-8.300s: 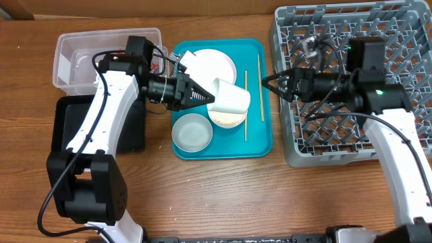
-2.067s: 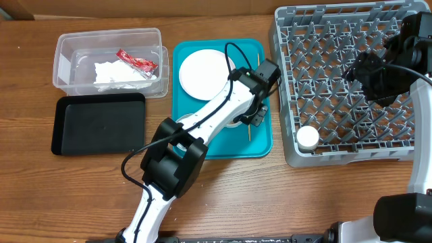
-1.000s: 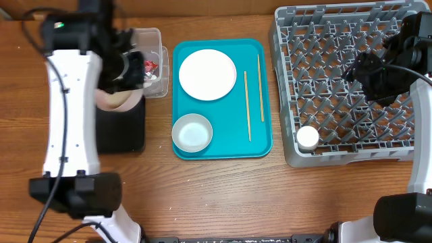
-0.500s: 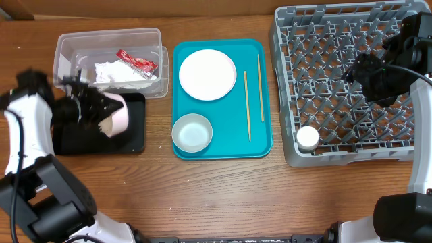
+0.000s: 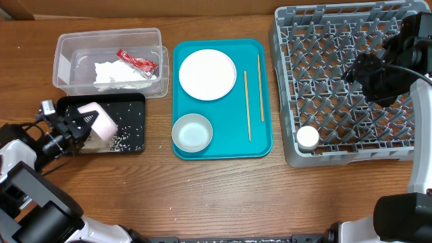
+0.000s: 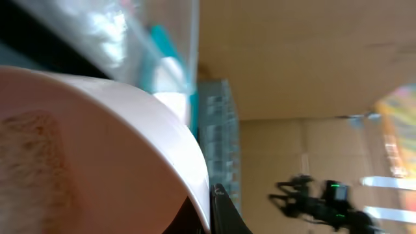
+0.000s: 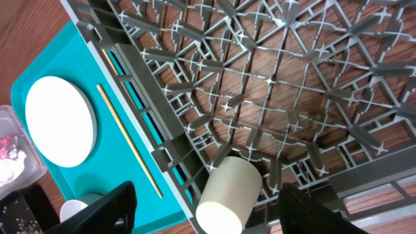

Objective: Sort waste into correct bins and load items into the dishwasher
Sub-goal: 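Tip the bowl to pour the rice onto the black tray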

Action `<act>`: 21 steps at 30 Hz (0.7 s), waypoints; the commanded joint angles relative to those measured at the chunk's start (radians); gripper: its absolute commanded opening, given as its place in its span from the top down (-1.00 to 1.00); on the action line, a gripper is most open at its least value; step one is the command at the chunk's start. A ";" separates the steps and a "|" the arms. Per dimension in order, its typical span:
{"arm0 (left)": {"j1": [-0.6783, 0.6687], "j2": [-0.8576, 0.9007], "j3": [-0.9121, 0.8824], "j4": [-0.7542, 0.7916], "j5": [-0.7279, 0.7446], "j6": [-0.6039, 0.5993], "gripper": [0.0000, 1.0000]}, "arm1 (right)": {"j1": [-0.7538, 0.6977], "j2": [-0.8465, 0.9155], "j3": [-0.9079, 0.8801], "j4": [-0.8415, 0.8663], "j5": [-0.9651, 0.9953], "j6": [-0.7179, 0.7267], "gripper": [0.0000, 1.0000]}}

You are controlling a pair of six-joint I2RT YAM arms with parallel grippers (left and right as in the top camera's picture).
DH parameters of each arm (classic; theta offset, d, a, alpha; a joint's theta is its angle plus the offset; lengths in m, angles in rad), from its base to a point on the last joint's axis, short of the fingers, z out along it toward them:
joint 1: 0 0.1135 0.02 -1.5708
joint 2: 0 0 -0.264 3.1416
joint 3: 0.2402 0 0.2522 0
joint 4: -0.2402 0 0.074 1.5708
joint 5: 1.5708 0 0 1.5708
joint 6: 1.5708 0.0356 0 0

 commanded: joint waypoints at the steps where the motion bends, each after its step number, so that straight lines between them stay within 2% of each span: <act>1: 0.006 -0.032 -0.008 0.011 0.164 -0.098 0.92 | 0.004 -0.010 0.017 0.005 0.000 -0.005 -0.43; 4: 0.006 -0.032 -0.008 0.014 0.164 -0.118 0.92 | 0.004 -0.010 0.017 0.004 0.000 -0.005 -0.43; 8: 0.011 -0.032 -0.008 0.103 0.160 -0.141 0.92 | 0.004 -0.010 0.017 0.004 0.000 -0.005 -0.43; 15: 0.010 -0.032 -0.008 0.174 0.154 -0.380 0.92 | 0.004 -0.010 0.017 0.002 0.000 -0.005 -0.43; 21: 0.010 -0.032 -0.008 0.180 0.139 -0.418 0.92 | 0.004 -0.010 0.017 0.001 0.000 -0.005 -0.43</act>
